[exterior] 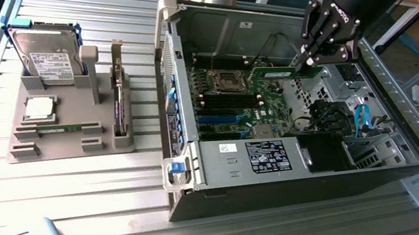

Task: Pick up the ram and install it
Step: 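Pick up the ram and move it above insertion slot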

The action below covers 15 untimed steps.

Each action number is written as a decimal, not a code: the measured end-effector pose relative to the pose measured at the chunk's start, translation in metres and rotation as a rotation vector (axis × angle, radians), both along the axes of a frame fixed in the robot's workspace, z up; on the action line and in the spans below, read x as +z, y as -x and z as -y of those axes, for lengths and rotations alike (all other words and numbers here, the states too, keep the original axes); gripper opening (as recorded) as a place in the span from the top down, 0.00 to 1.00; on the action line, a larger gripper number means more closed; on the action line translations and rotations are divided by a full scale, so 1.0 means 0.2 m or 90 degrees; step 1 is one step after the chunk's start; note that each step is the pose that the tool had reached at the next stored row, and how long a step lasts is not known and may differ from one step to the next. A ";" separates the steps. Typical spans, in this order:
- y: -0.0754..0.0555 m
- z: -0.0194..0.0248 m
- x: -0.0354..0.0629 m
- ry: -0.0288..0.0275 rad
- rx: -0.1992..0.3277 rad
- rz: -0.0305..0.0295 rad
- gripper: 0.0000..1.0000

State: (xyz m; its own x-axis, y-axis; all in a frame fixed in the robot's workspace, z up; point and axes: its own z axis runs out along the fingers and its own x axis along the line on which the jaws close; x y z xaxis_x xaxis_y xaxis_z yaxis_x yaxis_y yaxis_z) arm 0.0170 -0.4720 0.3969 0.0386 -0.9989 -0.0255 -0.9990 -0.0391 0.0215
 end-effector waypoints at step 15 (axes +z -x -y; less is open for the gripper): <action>0.00 -0.086 -0.018 -0.0001 -0.007 -0.0031 0.88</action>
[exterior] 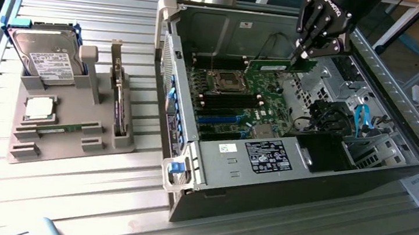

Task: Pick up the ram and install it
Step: 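Pick up the ram and move it above insertion slot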

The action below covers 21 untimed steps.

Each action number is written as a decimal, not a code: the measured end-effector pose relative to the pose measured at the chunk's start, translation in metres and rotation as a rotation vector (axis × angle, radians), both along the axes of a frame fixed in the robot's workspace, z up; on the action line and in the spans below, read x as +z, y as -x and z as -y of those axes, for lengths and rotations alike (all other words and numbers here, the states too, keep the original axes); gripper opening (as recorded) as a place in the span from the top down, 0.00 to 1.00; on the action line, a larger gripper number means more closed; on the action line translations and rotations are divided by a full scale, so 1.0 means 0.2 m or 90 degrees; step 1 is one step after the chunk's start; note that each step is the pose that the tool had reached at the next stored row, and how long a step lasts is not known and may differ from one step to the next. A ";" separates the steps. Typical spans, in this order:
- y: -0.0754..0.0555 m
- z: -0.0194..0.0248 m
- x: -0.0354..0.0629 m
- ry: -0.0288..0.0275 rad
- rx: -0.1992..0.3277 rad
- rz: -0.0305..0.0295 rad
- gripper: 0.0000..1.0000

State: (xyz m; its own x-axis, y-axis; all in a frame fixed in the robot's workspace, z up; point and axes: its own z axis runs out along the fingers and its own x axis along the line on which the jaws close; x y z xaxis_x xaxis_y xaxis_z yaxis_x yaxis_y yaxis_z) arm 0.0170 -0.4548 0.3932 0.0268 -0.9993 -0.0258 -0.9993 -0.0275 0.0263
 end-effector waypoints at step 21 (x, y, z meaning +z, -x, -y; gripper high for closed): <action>0.06 -0.083 -0.079 0.0000 -0.016 0.0000 0.88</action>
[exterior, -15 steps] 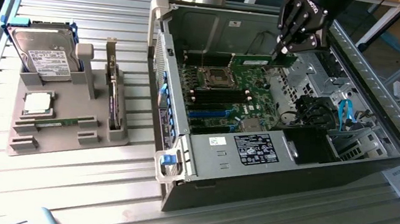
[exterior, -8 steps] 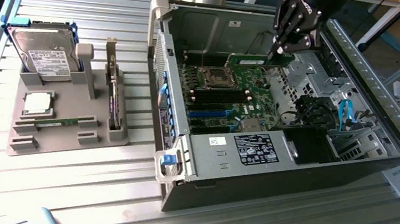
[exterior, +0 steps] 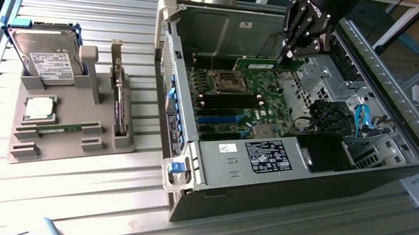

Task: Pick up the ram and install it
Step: 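Pick up the ram and move it above insertion slot, then insert the ram into the slot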

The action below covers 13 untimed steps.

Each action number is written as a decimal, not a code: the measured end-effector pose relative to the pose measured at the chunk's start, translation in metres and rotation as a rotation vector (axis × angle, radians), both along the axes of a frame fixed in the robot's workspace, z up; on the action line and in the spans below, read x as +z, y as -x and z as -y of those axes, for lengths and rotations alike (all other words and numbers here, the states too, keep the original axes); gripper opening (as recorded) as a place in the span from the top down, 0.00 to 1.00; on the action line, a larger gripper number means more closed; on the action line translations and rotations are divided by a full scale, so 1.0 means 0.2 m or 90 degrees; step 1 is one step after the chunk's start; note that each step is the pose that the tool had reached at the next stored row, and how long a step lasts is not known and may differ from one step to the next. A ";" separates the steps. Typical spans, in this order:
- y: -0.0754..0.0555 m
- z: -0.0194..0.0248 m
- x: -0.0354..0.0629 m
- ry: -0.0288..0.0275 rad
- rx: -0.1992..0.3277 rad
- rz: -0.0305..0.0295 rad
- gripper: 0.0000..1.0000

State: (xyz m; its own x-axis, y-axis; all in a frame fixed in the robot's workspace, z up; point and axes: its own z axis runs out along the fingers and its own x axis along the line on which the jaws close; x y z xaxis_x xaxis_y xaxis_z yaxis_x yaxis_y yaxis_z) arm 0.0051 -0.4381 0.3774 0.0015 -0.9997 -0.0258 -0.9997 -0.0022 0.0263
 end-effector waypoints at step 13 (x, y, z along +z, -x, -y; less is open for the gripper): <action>0.00 0.000 0.000 0.0000 0.000 0.0000 0.88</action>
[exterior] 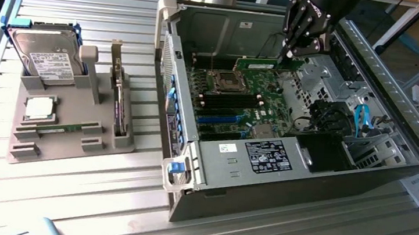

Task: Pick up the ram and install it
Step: 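Insert the ram into the slot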

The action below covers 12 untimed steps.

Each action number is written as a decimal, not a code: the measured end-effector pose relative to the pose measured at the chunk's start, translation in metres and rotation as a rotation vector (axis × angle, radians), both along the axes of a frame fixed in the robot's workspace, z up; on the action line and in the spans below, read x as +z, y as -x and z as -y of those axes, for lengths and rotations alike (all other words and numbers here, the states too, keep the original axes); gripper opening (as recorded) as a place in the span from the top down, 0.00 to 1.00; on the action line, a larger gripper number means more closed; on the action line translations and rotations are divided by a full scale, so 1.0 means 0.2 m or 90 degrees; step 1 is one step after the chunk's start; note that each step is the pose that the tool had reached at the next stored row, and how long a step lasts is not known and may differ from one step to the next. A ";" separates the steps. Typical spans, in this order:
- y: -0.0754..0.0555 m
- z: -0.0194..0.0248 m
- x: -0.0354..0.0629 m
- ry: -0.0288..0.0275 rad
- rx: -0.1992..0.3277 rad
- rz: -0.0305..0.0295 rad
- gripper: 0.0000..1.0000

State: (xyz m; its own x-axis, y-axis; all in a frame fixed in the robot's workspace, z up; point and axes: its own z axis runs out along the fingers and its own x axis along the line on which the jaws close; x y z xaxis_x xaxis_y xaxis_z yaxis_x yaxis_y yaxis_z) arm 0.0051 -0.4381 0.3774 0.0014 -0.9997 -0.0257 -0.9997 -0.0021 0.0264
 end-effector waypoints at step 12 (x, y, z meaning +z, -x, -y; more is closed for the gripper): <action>0.00 -0.082 -0.023 -0.0004 0.000 0.0000 0.88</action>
State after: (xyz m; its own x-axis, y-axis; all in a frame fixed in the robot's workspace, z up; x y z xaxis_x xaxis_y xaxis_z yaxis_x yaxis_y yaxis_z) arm 0.0048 -0.4217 0.3729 0.0015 -0.9997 -0.0264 -0.9996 -0.0022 0.0264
